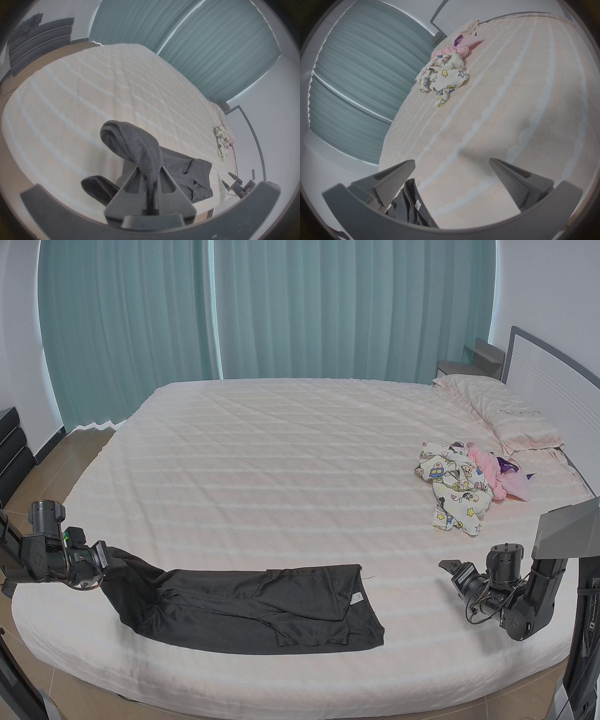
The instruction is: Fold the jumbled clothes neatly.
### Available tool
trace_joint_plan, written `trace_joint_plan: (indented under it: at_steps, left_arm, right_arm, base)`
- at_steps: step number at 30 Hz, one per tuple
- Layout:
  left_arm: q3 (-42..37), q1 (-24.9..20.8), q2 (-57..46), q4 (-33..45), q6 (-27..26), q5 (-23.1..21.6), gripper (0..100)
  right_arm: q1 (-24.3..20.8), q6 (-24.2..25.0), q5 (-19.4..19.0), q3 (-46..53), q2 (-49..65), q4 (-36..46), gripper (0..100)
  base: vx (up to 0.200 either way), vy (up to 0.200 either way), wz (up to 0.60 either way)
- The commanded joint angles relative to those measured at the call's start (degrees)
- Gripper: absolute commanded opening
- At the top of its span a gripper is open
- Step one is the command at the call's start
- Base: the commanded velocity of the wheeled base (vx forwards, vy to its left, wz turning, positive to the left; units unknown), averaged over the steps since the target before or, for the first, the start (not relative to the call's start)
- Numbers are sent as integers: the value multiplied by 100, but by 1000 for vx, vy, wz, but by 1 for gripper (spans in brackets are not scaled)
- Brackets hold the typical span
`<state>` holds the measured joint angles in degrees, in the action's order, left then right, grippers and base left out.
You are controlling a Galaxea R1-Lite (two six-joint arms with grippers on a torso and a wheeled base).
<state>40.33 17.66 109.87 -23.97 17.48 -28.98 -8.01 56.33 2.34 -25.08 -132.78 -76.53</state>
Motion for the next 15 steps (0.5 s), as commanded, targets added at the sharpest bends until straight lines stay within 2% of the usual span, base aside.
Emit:
trace_joint_plan:
  at_steps: [1, 3, 6, 7, 15]
  left_arm:
    - [-236, -940, -282, -3, 300, 569, 0]
    - [-209, -1230, -300, -3, 528, 780, 0]
    - [-183, -1388, -300, -3, 660, 911, 0]
    - [-139, -1608, -265, 6, 801, 1061, 0]
    - [-104, -1951, -212, -3, 871, 1175, 0]
  right_arm:
    - [-25, 1, -6, 12, 7, -2, 100]
    - [-25, 1, -6, 20, 15, -2, 100]
    - [-25, 1, -6, 29, 24, -2, 100]
    - [-25, 1, -6, 29, 15, -2, 100]
    - [-69, 1, -6, 38, -11, -2, 100]
  base:
    - [0, 0, 0]
    - [0, 0, 0]
    - [0, 0, 0]
    - [0, 0, 0]
    - [0, 0, 0]
